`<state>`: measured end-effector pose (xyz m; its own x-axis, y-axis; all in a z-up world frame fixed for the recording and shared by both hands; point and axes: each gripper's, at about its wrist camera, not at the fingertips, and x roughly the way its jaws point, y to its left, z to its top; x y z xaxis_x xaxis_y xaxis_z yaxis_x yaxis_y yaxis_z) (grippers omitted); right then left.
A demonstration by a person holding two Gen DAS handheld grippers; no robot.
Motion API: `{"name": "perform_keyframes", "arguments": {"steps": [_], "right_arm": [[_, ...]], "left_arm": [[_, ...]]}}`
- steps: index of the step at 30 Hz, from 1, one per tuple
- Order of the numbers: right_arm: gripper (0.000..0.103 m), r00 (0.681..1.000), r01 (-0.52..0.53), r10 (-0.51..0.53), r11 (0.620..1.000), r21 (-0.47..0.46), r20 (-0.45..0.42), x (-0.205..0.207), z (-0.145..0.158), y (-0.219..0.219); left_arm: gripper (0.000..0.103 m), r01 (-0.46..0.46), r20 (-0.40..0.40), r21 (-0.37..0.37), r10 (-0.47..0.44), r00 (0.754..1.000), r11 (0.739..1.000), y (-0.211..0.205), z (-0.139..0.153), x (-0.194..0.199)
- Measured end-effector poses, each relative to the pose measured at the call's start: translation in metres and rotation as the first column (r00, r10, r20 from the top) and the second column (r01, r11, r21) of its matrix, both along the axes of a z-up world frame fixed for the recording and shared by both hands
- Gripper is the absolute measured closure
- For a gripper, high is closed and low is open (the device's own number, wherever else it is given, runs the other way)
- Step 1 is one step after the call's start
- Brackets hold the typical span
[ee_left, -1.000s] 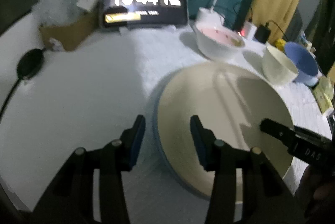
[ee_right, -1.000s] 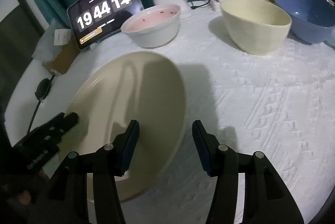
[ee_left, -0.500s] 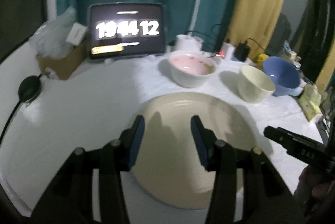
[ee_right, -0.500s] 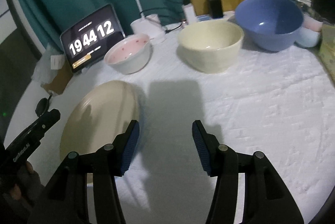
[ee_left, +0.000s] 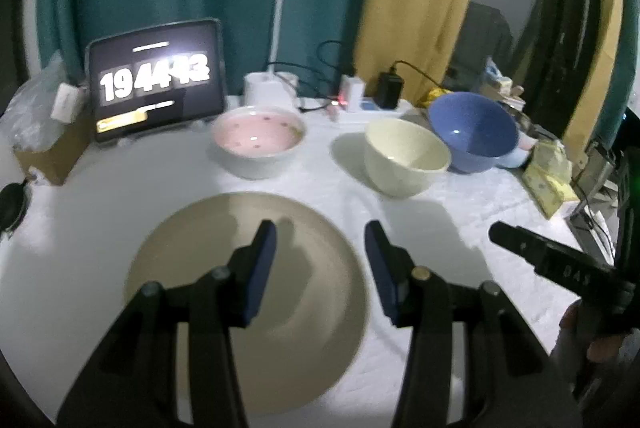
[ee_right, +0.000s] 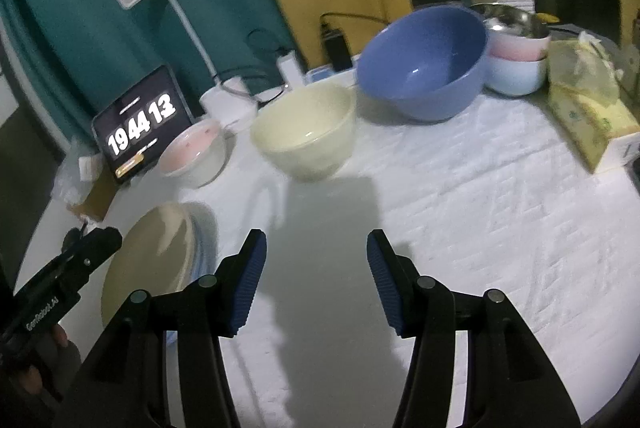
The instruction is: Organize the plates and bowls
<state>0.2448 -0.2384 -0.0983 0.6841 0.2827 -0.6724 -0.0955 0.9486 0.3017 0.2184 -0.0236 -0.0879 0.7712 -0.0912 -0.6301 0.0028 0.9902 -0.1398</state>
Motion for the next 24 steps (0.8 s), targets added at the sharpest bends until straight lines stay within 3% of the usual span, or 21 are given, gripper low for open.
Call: {"name": "perform_keyframes", "arguments": {"steps": [15,24], "right_arm": [[0.048,0.994,0.101,-0.1,0.995,-0.028,0.041,0.034,0.01,-0.065],[0.048,0.989,0.141,-0.14,0.989,-0.04,0.046,0.07,0.009,-0.085]], "left_arm": [[0.056,0.147,0.007,0.016,-0.147,0.989,0.989,-0.072,0.005,0.039],[0.056,0.182,0.006,0.012,-0.182,0.983,0.983,-0.09,0.002,0.062]]}}
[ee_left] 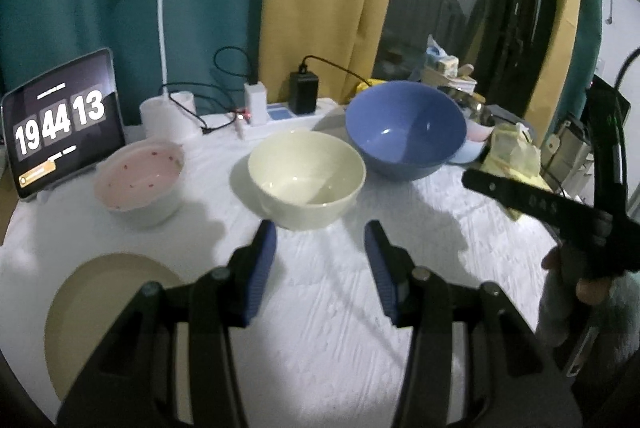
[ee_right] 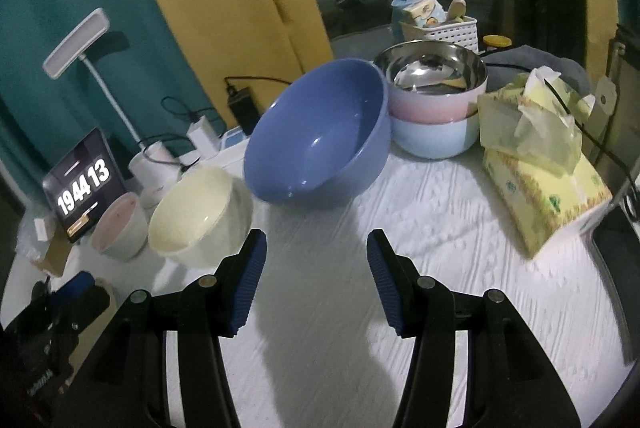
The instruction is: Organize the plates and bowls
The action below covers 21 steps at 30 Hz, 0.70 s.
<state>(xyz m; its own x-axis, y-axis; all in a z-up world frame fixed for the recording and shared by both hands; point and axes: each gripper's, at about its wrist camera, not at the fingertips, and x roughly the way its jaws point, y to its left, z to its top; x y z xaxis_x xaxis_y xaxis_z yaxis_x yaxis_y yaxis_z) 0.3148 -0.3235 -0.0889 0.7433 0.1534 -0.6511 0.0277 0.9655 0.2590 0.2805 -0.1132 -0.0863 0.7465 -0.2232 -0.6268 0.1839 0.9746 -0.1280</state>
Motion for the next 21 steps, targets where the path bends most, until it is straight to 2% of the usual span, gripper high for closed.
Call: {"name": "perform_keyframes", "arguments": {"steps": [10,15,16,19,21], "right_arm": [[0.048,0.998,0.056,-0.056,0.998,0.001,-0.006,0.046,-0.013,-0.014],[0.048,0.996,0.092,-0.092,0.995,-0.027,-0.001,0.062,-0.02,-0.016],[0.051,0.995,0.097,-0.097,0.995,-0.036,-0.001,0.063,-0.021,-0.016],[0.072,0.994,0.103,-0.105,0.993,-0.052,-0.028,0.067,-0.028,-0.018],[0.077,0.993,0.107,-0.11,0.992,-0.061,-0.045,0.068,-0.034,-0.019]], "left_arm": [[0.056,0.021,-0.02,0.002,-0.021,1.0,1.0,-0.006,-0.009,0.025],[0.056,0.023,-0.027,-0.006,-0.023,0.999,1.0,-0.007,-0.014,0.032],[0.056,0.024,-0.029,-0.009,-0.025,0.999,1.0,-0.008,-0.015,0.034],[0.056,0.033,-0.032,-0.021,-0.033,0.999,0.999,-0.011,-0.018,0.037],[0.056,0.041,-0.037,-0.027,-0.042,0.998,0.999,-0.013,-0.019,0.038]]}}
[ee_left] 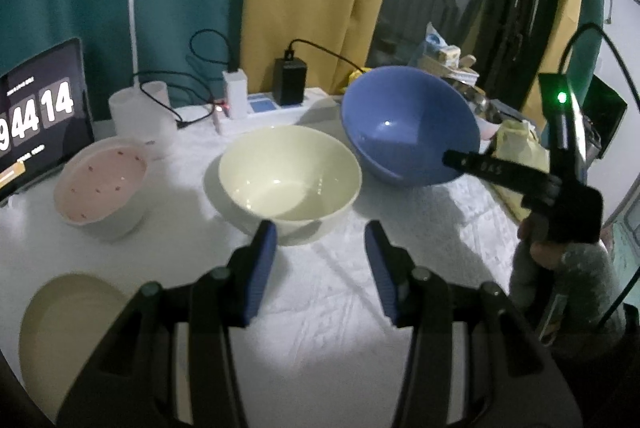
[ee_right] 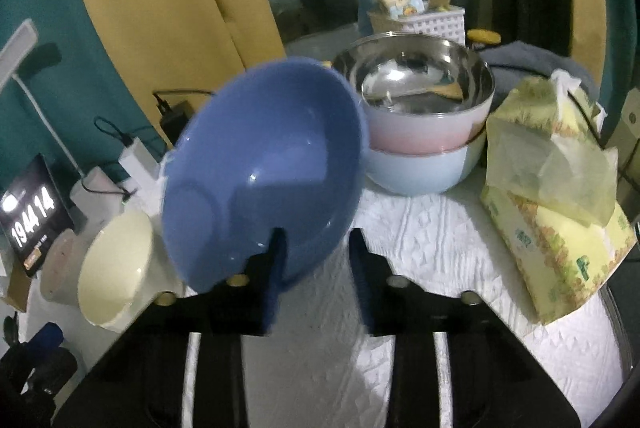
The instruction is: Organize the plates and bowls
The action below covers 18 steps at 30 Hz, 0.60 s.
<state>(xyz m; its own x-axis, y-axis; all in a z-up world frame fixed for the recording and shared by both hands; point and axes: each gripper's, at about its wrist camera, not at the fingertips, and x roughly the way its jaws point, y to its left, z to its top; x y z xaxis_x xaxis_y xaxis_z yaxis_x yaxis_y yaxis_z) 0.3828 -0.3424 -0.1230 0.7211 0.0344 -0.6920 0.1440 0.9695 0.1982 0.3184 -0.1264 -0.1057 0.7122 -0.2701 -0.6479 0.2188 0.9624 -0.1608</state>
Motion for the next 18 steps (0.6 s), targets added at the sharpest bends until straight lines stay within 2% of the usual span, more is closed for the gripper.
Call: {"name": "perform_keyframes", "arguments": {"steps": [4,7,18], "right_arm": [[0.089,1.0,0.005,-0.005,1.0,0.021,-0.017,-0.003,-0.006,-0.006],[0.093,1.0,0.017,-0.017,1.0,0.018,-0.006,-0.014,-0.005,-0.011],[0.096,1.0,0.021,-0.021,0.999,0.034,-0.015,-0.076,-0.004,-0.039]], "left_arm": [[0.055,0.016,-0.003,0.0,-0.016,1.0,1.0,-0.006,-0.001,0.001],[0.055,0.023,-0.003,-0.005,-0.023,1.0,1.0,-0.01,-0.001,0.0],[0.056,0.087,0.04,0.02,-0.087,0.995,0.996,-0.053,0.003,-0.017]]}}
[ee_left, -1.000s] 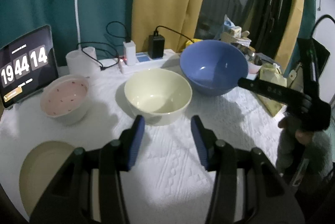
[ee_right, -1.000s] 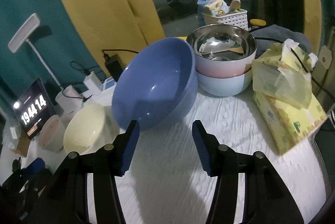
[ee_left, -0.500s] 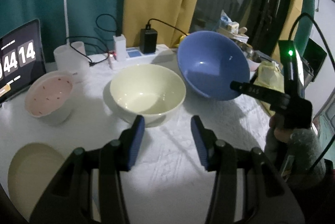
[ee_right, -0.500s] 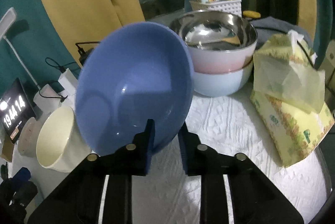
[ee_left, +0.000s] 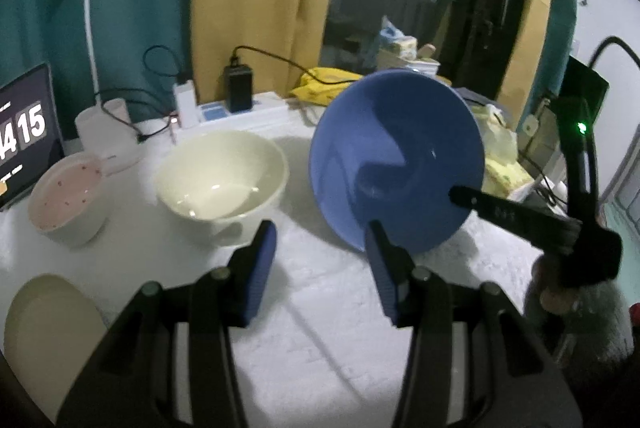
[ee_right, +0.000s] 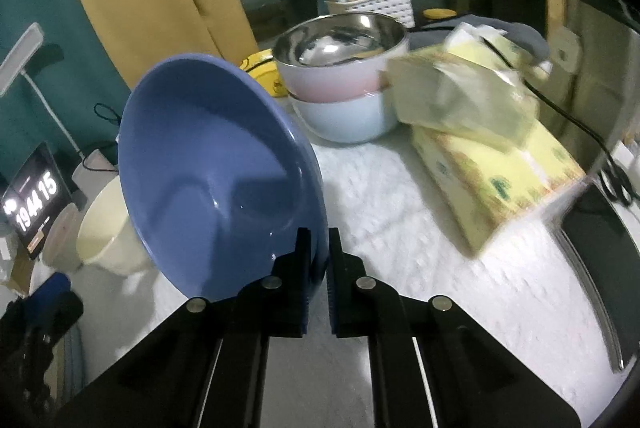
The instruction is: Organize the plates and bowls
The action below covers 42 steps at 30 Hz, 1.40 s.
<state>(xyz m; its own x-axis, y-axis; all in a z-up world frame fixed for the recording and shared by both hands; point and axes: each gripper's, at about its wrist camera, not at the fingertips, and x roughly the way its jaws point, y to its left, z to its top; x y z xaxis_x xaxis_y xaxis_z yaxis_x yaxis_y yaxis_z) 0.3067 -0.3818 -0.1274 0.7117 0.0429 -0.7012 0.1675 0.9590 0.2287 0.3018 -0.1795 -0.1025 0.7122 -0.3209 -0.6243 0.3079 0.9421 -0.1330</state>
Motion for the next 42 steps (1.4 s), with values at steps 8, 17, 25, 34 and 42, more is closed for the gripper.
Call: {"name": "perform_keyframes", "arguments": {"steps": [8,17,25,34,42], "right_arm": [[0.095,1.0,0.015,-0.015,0.998,0.053,0.003,-0.025,-0.005,-0.037],[0.088,0.999,0.05,-0.047,0.988,0.143,-0.024,-0.017,-0.022,-0.06],[0.085,1.0,0.015,-0.012,0.983,0.182,-0.016,-0.012,-0.03,-0.054],[0.087,1.0,-0.021,0.02,0.986,0.163,0.01,-0.024,-0.017,-0.042],[0.087,0.998,-0.05,0.043,0.985,0.166,0.043,-0.045,0.003,-0.019]], "left_arm": [[0.056,0.059,0.024,-0.004,-0.059,0.998,0.998,-0.043,-0.011,0.0],[0.056,0.095,-0.023,0.044,-0.094,0.995,0.995,-0.09,-0.041,0.026],[0.08,0.116,-0.037,0.083,-0.114,0.993,0.99,-0.103,-0.052,0.035],[0.083,0.102,-0.022,0.07,-0.101,0.995,0.992,-0.095,-0.041,0.026],[0.083,0.082,0.027,0.065,-0.084,0.996,0.995,-0.076,-0.018,-0.004]]}}
